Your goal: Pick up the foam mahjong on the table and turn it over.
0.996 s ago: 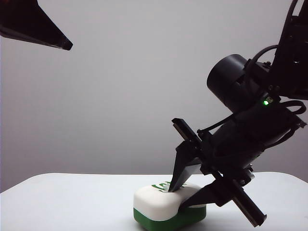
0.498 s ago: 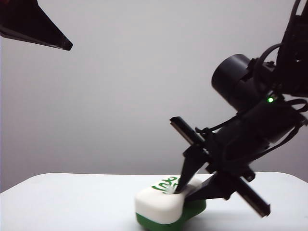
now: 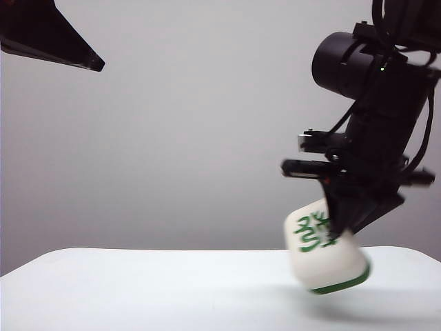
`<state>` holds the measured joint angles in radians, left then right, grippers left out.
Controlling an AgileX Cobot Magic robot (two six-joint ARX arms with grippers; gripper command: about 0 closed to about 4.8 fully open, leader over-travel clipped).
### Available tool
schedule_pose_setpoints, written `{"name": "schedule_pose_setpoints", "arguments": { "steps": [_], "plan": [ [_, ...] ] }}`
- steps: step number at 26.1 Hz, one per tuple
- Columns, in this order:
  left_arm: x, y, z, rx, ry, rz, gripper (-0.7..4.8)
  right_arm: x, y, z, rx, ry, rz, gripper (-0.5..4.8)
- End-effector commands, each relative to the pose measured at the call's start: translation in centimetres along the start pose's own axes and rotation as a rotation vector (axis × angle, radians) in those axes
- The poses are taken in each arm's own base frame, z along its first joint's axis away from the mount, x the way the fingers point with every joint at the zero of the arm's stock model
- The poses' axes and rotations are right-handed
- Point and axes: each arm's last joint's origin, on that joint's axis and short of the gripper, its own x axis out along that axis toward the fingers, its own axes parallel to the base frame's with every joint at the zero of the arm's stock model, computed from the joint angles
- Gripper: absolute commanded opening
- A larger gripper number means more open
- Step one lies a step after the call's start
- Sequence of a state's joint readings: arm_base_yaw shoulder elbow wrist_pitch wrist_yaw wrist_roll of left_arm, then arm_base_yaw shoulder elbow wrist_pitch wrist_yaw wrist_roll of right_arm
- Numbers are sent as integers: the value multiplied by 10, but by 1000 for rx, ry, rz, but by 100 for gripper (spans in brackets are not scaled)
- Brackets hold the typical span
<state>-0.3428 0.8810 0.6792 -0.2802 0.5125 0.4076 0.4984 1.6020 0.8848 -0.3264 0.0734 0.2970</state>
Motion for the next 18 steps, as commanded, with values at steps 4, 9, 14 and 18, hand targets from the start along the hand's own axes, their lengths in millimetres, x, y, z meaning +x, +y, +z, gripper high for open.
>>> {"name": "schedule_pose_setpoints", "arguments": {
  "steps": [4, 9, 14, 18],
  "plan": [
    [-1, 1, 4, 19, -33, 11, -6, -10, 6, 14, -372, -123, -353, 22],
    [-1, 1, 4, 18, -32, 11, -6, 5, 9, 18, -507, -140, -482, 22],
    [-1, 1, 4, -29, -32, 10, -6, 34, 8, 5, -578, -22, -512, 22],
    [0, 1, 4, -30, -32, 9, -6, 35, 20, -1, -587, -13, -449, 30]
  ]
}}
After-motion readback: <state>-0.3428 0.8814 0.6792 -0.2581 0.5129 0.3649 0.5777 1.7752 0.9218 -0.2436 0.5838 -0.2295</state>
